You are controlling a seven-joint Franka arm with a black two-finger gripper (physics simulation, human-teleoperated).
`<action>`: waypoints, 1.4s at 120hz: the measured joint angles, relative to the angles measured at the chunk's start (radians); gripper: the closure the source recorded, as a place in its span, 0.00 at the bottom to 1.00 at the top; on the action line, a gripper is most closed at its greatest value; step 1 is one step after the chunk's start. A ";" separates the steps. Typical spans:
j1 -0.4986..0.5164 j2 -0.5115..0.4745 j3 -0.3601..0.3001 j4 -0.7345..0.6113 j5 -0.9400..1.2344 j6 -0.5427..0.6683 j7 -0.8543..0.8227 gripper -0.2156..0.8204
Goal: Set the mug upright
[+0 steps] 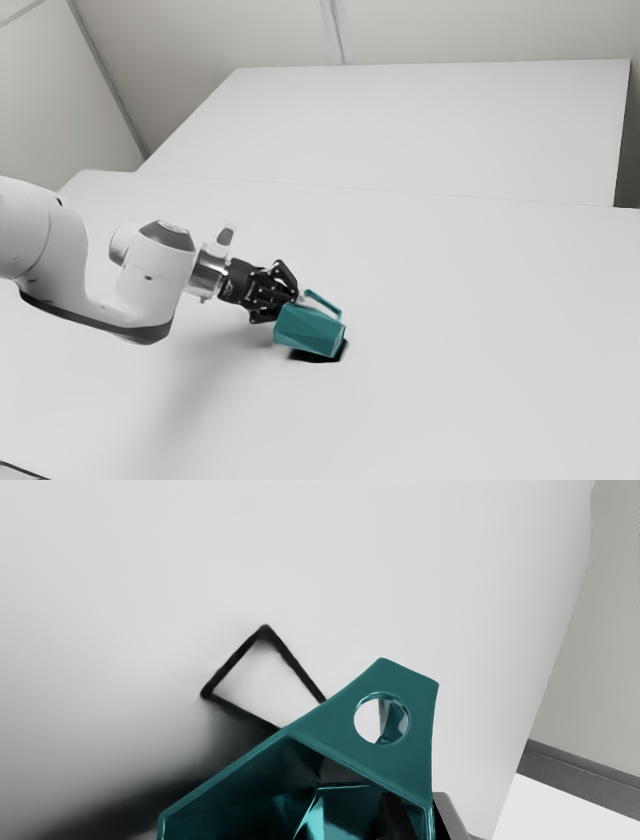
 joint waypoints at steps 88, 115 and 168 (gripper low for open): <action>-0.015 -0.125 0.021 0.013 0.376 0.039 -0.044 0.97; -0.028 -0.140 0.037 0.031 0.572 0.075 -0.096 0.97; -0.080 -0.144 0.051 0.139 1.074 0.029 -0.265 0.97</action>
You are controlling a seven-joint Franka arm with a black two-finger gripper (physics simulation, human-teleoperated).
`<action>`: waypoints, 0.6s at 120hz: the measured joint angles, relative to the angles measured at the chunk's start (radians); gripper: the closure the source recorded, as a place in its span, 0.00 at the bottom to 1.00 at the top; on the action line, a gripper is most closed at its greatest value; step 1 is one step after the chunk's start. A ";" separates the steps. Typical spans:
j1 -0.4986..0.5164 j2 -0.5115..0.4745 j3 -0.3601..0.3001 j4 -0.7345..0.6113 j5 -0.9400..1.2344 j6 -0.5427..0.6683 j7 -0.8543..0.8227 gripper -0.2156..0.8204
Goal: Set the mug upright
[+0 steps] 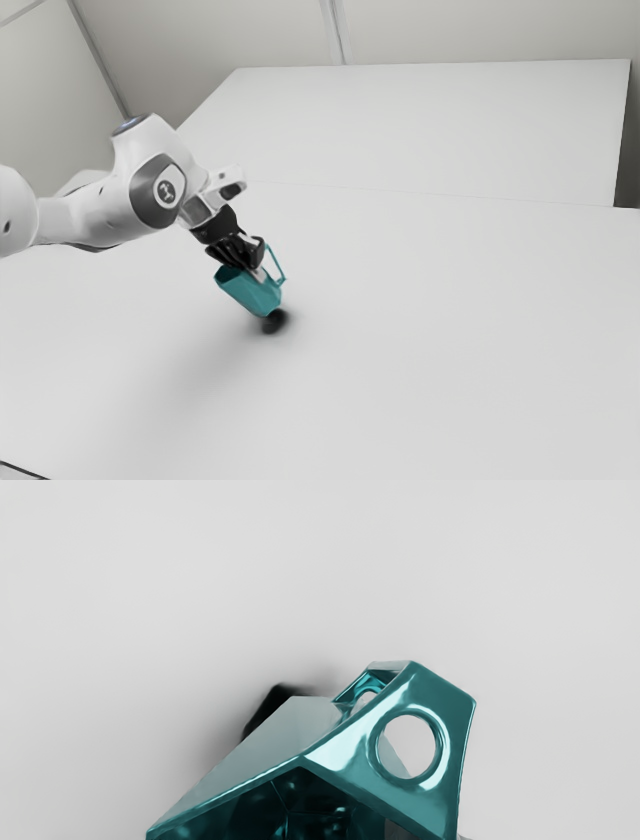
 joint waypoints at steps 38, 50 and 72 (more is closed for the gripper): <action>-0.022 0.007 0.000 0.014 0.222 -0.095 -0.133 0.97; -0.023 0.016 0.000 0.014 0.244 -0.108 -0.162 0.97; -0.021 0.063 0.001 0.015 0.262 -0.121 -0.207 0.97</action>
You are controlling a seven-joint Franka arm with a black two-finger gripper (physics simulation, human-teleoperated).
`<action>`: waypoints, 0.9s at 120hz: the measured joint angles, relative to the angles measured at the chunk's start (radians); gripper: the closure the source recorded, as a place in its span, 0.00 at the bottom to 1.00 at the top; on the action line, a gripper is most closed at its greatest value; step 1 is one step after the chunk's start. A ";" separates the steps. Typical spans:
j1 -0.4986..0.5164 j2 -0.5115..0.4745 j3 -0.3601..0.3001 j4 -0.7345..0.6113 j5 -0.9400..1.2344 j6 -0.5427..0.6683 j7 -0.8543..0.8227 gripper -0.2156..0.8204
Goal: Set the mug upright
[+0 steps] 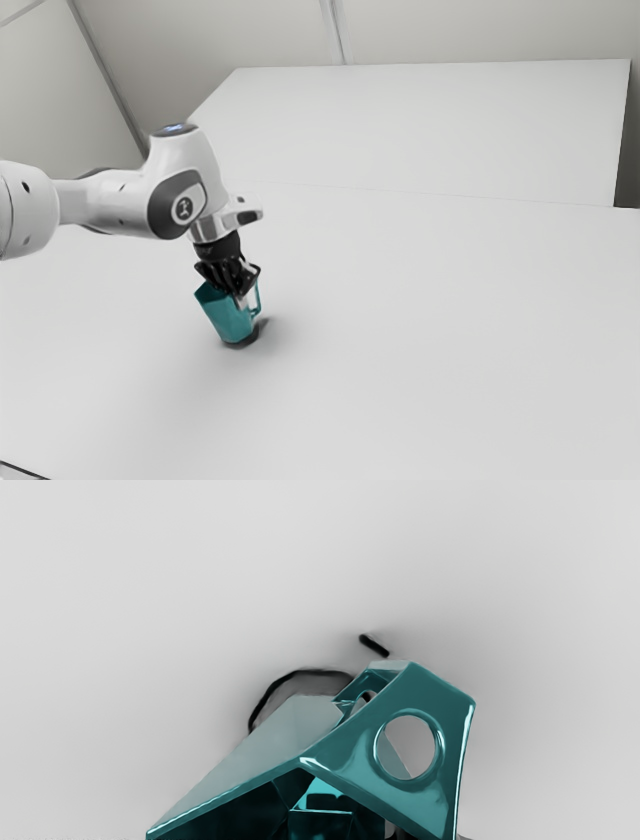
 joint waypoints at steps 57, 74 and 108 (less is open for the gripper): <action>-0.002 0.032 -0.002 0.012 0.049 -0.011 -0.084 0.76; -0.013 0.031 -0.002 0.057 0.072 -0.029 -0.096 0.50; -0.055 0.010 -0.002 0.185 0.102 -0.080 -0.111 0.28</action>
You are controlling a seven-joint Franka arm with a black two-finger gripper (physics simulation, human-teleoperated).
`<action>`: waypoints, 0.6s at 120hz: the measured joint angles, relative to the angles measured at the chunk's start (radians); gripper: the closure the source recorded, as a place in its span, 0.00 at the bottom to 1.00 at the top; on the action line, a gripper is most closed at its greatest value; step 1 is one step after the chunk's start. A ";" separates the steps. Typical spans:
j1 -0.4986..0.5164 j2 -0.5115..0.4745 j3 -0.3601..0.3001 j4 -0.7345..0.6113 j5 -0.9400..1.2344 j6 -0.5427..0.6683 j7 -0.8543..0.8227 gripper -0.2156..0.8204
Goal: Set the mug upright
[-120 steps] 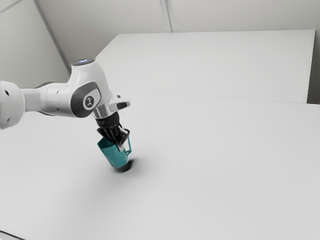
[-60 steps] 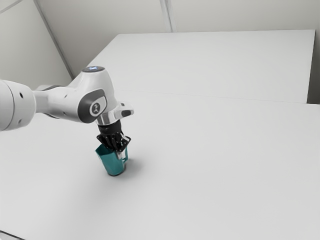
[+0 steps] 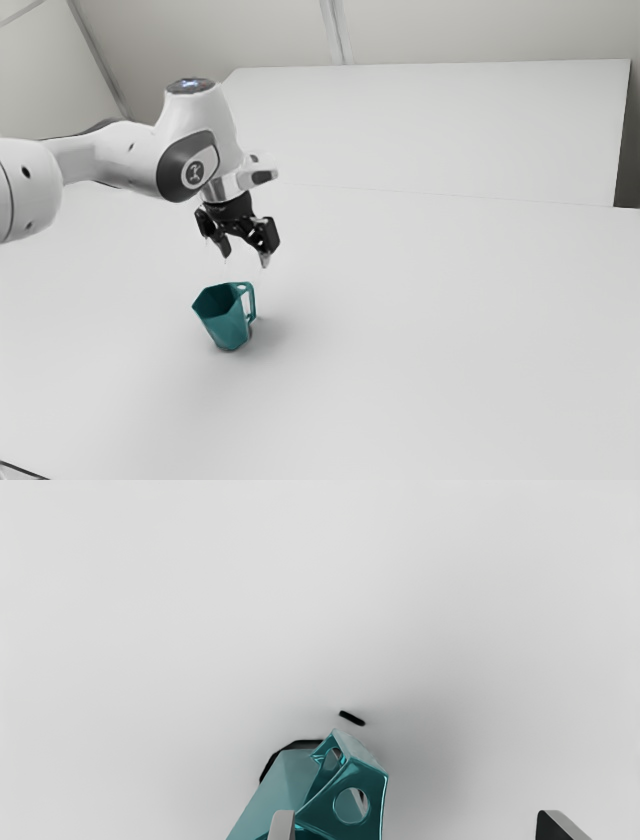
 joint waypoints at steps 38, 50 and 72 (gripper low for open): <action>0.084 -0.008 -0.099 0.181 0.052 -0.114 0.017 0.23; 0.129 -0.008 -0.138 0.257 0.060 -0.168 0.028 0.22; 0.200 -0.009 -0.184 0.391 0.064 -0.266 0.058 0.21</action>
